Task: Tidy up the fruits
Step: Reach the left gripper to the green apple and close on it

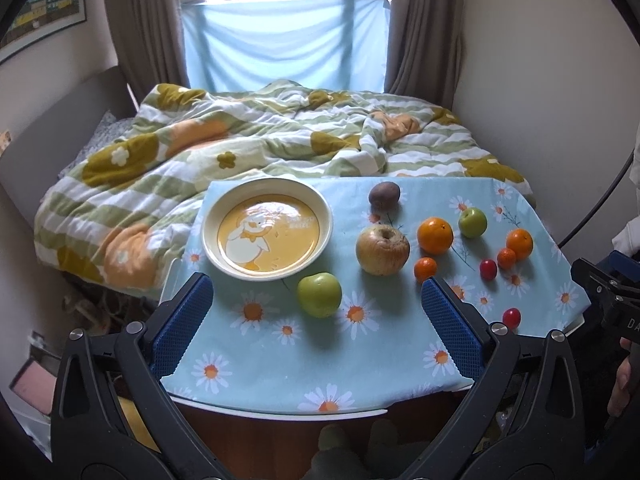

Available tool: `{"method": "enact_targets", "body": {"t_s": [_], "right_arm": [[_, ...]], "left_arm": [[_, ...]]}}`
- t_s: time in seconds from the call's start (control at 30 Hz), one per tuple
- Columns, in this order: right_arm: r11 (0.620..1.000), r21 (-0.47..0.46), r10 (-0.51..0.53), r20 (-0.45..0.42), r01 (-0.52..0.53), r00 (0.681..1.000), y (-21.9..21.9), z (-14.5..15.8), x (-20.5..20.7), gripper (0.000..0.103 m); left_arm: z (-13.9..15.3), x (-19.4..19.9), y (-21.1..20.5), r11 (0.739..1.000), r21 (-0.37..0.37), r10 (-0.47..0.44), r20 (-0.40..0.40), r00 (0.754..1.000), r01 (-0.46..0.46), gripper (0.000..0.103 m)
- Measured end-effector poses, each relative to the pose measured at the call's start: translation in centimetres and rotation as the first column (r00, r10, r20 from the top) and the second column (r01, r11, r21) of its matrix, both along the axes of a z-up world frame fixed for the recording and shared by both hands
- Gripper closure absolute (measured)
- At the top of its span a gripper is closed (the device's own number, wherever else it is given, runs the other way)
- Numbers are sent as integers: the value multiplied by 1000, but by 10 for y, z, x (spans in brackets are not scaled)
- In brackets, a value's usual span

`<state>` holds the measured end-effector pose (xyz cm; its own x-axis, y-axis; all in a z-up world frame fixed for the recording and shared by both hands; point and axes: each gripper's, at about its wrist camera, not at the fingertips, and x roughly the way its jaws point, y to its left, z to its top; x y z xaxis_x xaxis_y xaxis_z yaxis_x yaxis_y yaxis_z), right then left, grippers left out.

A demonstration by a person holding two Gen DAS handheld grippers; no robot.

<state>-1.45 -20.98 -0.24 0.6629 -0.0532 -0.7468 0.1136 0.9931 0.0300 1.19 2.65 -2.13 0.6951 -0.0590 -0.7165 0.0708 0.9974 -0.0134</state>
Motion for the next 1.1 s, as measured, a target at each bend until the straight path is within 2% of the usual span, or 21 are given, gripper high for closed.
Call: {"method": "enact_targets", "body": {"t_s": [0.17,0.37,0.7,0.9,1.03,1.1], "right_arm": [[1000,-1,-8,-18,8,1000,5,-11,6,0],[999,-37,39,-31,-40,999,18,-32,21,0],[985,-35,165,-48,-167,985,30,-80,57,0],[976,-6,215,-108,-217,971,30,-115,76,0],[968,22,252,-142,-252,957,32,-133,89,7],[964,34,265,-150,-263,952,34,-139,95,12]], "left_arm": [[-19,11,4,1000,-1,-22,-32,999,22,0],[-50,28,6,999,8,-37,-75,997,38,0],[-104,52,0,1000,-7,-8,-119,993,7,0],[-132,62,-7,999,-7,33,-141,990,-34,0],[-148,74,-12,998,2,57,-166,984,-58,14],[-153,80,-13,997,-5,73,-175,982,-75,16]]}}
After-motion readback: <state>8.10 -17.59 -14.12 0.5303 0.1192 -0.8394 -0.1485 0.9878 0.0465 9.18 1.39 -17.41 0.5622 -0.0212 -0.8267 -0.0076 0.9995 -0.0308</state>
